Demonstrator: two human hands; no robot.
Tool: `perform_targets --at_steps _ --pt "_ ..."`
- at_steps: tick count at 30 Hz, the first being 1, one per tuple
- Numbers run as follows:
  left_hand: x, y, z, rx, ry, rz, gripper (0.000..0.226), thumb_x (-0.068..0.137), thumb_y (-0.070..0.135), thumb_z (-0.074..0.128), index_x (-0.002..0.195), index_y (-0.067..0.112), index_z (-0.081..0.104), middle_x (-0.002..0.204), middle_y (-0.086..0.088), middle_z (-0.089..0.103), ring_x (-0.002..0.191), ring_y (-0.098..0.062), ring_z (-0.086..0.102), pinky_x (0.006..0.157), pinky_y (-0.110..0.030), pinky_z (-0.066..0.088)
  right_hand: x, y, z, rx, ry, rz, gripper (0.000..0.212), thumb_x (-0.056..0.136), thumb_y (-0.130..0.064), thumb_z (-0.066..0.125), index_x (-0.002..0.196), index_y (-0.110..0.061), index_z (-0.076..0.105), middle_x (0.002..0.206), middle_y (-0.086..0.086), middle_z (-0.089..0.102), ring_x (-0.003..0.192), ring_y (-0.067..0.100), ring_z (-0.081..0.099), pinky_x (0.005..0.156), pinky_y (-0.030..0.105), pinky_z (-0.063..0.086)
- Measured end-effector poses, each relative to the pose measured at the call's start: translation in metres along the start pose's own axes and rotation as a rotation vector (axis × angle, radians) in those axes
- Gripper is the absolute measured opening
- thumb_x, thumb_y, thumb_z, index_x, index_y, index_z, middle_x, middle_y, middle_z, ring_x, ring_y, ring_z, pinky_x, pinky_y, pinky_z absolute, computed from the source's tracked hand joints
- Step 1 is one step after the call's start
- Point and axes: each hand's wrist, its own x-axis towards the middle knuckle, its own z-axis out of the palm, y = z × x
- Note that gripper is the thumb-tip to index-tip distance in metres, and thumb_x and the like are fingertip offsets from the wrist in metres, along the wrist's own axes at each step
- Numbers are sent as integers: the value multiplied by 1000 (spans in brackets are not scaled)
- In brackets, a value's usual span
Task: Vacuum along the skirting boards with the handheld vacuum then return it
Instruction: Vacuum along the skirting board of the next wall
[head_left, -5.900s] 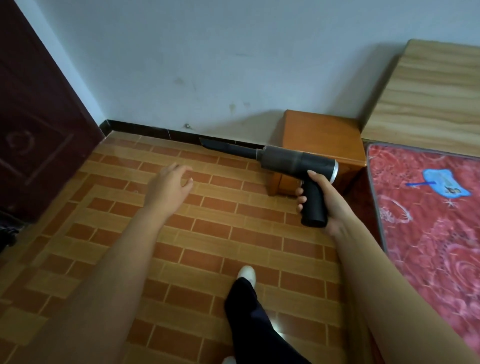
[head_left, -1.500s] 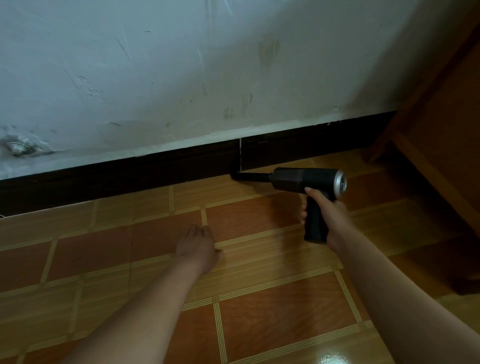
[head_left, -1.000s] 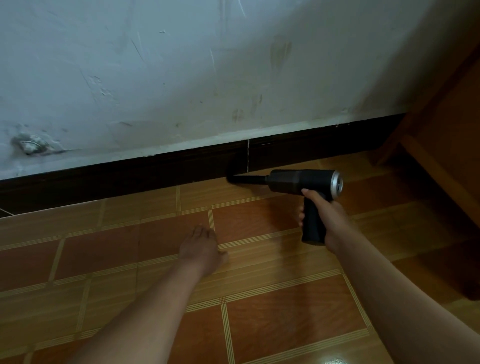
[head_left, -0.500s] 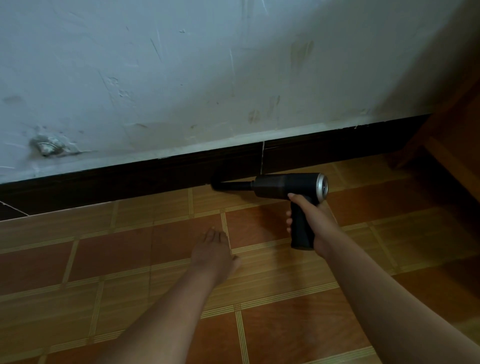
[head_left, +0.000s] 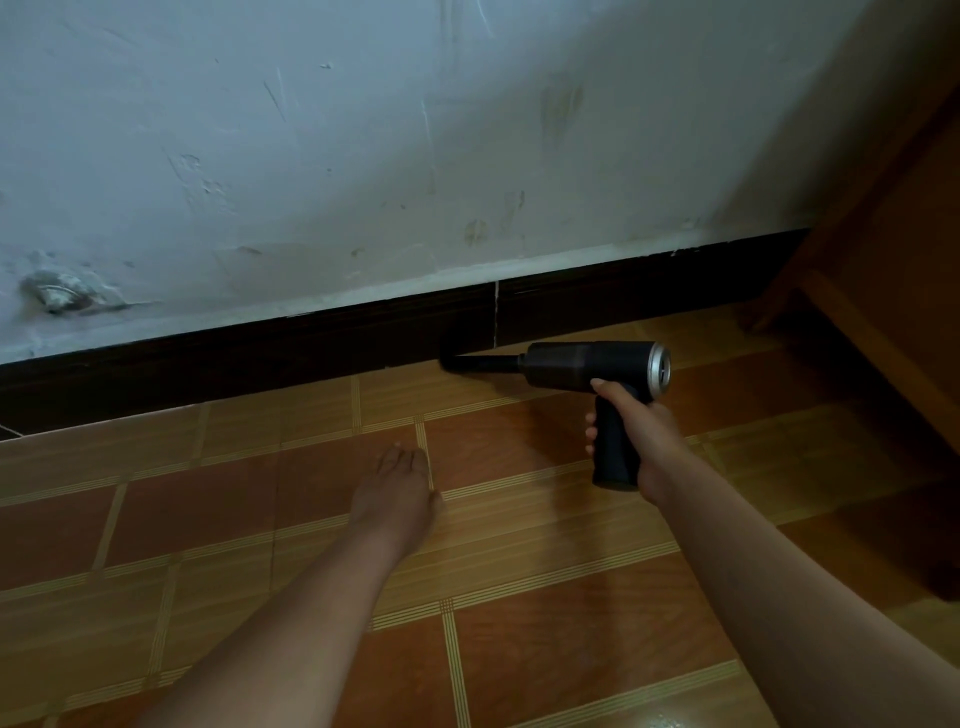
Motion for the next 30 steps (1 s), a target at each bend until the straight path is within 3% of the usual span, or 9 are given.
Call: perform_targets --at_steps 8,12,15,20,23,26,30 --pt "3 18 -3 -55 161 114 36 98 27 44 129 11 49 144 -9 42 141 -21 27 113 -30 19 2 -6 -30 47 67 -23 21 85 -22 65 100 -8 58 67 6 59 49 14 55 47 26 47" --pt "9 28 -2 -100 217 141 21 93 17 49 109 11 61 121 -5 57 123 -21 47 98 -28 36 1 -9 -42 79 89 -27 17 86 -21 64 97 -10 57 67 6 58 51 14 54 47 26 47" --pt "12 34 -3 -114 216 165 18 90 12 50 103 11 63 114 -4 59 113 -20 51 87 -27 39 0 -11 -49 98 117 -28 19 86 -21 64 99 -9 57 66 5 58 49 14 54 46 24 47" --pt "12 45 -5 -146 192 151 15 90 13 50 98 11 62 112 -4 59 112 -21 53 83 -28 42 0 -12 -60 139 169 -44 22 86 -20 64 102 -7 57 65 5 58 46 13 54 47 25 47" --pt "11 53 -5 -115 109 179 27 93 25 52 117 13 57 131 -4 52 124 -24 48 95 -30 43 0 -12 -67 166 198 -59 15 86 -20 64 92 -8 57 65 5 58 49 15 54 51 28 47" --pt "9 62 -5 -70 56 213 45 95 33 49 136 16 42 147 -5 38 136 -23 35 106 -30 31 -1 -12 -73 180 220 -73 13 86 -20 64 91 -9 57 66 6 58 52 16 54 54 29 47" --pt "10 71 -3 -43 55 211 57 96 33 47 146 14 25 156 -7 21 145 -20 15 115 -29 14 -1 -12 -81 206 255 -82 14 86 -20 64 91 -9 58 68 6 58 53 17 54 53 29 47"
